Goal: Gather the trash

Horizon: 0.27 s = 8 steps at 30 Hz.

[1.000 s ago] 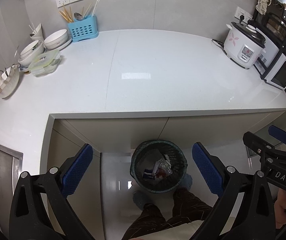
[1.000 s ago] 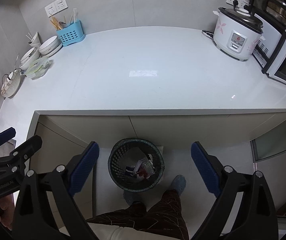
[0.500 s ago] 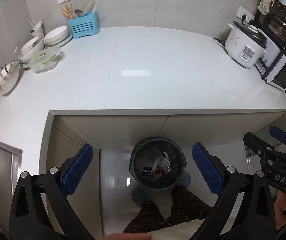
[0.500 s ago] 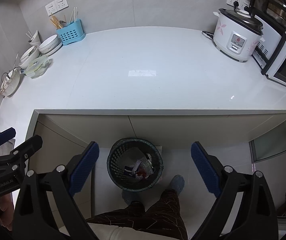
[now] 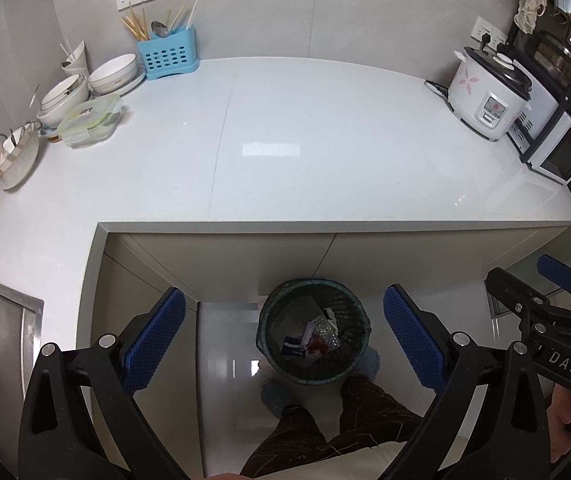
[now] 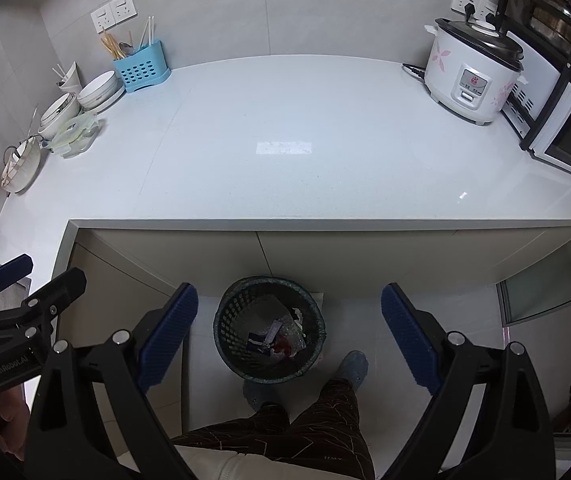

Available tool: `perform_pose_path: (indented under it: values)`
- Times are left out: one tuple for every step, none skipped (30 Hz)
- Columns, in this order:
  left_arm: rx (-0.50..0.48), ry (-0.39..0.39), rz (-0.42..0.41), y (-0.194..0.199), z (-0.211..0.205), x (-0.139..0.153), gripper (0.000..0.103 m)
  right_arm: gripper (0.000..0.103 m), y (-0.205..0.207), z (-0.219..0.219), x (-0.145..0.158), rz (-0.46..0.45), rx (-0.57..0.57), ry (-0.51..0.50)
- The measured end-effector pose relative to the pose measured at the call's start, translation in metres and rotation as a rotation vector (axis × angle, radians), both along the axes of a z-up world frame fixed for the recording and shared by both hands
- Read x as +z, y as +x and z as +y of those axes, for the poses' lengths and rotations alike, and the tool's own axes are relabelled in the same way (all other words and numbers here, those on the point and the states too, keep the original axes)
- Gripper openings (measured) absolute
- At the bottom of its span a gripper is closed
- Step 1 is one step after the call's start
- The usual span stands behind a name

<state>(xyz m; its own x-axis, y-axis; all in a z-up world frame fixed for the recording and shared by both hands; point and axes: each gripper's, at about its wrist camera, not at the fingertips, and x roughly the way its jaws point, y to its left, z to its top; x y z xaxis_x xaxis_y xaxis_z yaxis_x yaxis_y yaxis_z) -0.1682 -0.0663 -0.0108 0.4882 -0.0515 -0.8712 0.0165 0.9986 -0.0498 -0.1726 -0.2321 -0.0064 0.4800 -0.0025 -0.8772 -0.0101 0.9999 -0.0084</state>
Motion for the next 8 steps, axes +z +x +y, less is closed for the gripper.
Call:
perform_pose_path:
  values:
    - [-0.004,-0.003,0.004,0.0003,-0.0001,-0.0004,0.097,0.089,0.0002,-0.0005,0.0006,0.000,0.000,0.000]
    - [-0.005,-0.008,0.008,0.0008,0.0004,-0.0010,0.097,0.089,0.0003,-0.0006,0.0009,-0.001,0.000,-0.001]
    - [-0.003,-0.010,0.011,0.0009,0.0008,-0.0014,0.097,0.089,0.0004,-0.0008,0.0007,-0.001,0.000,-0.001]
    - [-0.001,-0.013,0.011,0.0009,0.0012,-0.0016,0.097,0.089,0.0004,-0.0011,0.0011,-0.001,0.000,-0.001]
    - [-0.002,-0.015,0.012,0.0013,0.0015,-0.0021,0.097,0.089,0.0002,-0.0014,0.0013,-0.001,0.000,0.000]
    - [-0.004,-0.018,0.011,0.0011,0.0014,-0.0022,0.097,0.089,0.0001,-0.0016,0.0016,-0.001,0.000,0.000]
    - [-0.003,-0.019,0.006,0.0005,0.0017,-0.0018,0.097,0.089,-0.0002,-0.0019,0.0020,-0.002,0.000,-0.001]
    - [-0.004,-0.020,0.001,0.0000,0.0019,-0.0008,0.097,0.089,-0.0001,-0.0022,0.0019,-0.002,0.000,-0.001]
